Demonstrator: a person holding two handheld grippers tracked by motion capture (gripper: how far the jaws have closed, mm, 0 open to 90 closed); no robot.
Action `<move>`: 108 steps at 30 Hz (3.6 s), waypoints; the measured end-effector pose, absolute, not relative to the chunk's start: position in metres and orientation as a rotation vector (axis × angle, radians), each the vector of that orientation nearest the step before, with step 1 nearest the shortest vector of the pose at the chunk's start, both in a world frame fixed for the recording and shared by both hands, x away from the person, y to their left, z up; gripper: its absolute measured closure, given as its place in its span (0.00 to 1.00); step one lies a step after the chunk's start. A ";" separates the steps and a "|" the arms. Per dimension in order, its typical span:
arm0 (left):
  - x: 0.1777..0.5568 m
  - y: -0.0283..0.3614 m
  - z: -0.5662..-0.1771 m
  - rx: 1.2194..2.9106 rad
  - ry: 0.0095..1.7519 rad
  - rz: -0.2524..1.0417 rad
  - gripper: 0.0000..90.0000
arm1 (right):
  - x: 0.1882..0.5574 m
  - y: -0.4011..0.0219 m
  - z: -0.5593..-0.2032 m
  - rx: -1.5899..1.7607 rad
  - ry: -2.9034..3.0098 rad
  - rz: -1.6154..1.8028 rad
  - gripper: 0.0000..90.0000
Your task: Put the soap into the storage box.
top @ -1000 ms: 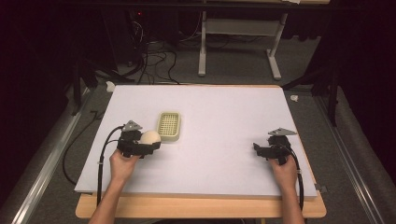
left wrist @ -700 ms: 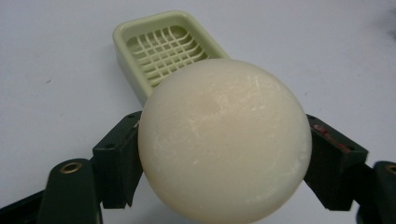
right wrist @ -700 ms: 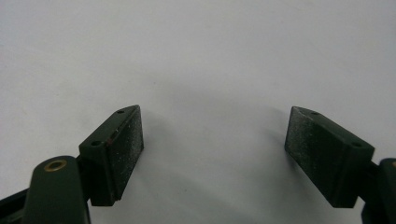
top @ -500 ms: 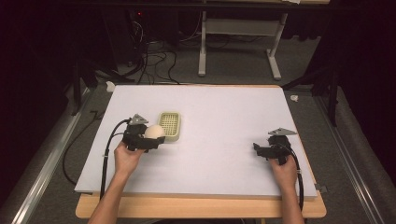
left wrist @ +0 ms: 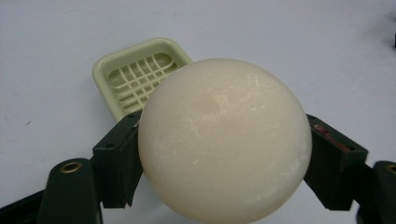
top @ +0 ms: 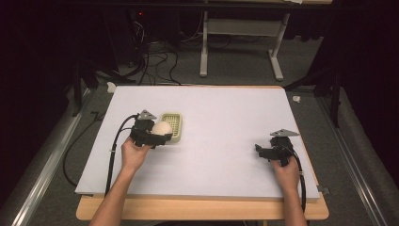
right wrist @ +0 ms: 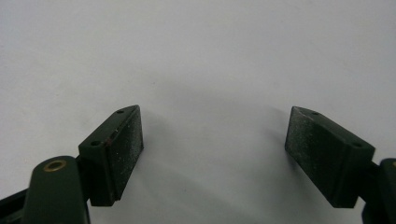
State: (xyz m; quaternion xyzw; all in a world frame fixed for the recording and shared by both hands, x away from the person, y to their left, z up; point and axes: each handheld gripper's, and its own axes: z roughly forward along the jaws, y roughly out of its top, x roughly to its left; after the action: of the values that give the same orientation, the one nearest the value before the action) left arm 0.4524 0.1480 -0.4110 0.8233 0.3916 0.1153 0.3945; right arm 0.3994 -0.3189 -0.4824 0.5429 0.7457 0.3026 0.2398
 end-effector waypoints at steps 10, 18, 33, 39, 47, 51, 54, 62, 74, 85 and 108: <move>0.466 0.139 -0.408 2.108 1.001 0.293 0.27 | 0.399 -0.319 -0.482 1.489 2.040 0.829 0.22; 0.479 0.131 -0.415 2.131 1.032 0.305 0.27 | 0.399 -0.319 -0.482 1.489 2.041 0.829 0.22; 0.499 0.123 -0.422 2.142 1.098 0.352 0.27 | 0.399 -0.319 -0.482 1.490 2.040 0.829 0.22; 0.506 0.117 -0.426 2.153 1.110 0.362 0.27 | 0.399 -0.319 -0.482 1.489 2.040 0.828 0.22; 0.514 0.108 -0.436 2.153 1.132 0.366 0.27 | 0.399 -0.319 -0.482 1.482 2.041 0.830 0.22; 0.515 0.107 -0.439 2.169 1.153 0.366 0.27 | 0.399 -0.318 -0.482 1.480 2.041 0.830 0.22; 0.516 0.108 -0.440 2.169 1.163 0.371 0.27 | 0.399 -0.319 -0.482 1.481 2.042 0.832 0.23; 0.518 0.110 -0.441 2.174 1.174 0.375 0.27 | 0.399 -0.319 -0.482 1.481 2.042 0.832 0.23; 0.520 0.110 -0.443 2.171 1.202 0.368 0.27 | 0.399 -0.318 -0.482 1.480 2.041 0.831 0.23; 0.513 0.117 -0.425 2.104 1.167 0.403 0.27 | 0.399 -0.318 -0.482 1.479 2.041 0.830 0.23; 0.498 0.141 -0.415 2.042 1.165 0.421 0.22 | 0.399 -0.318 -0.482 1.479 2.041 0.830 0.23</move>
State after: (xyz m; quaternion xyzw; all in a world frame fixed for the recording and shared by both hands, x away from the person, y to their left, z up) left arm 0.4976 0.1409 -0.4149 0.7951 0.4536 0.1638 0.3679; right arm 0.3989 -0.3184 -0.4824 0.5410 0.7463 0.3034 0.2415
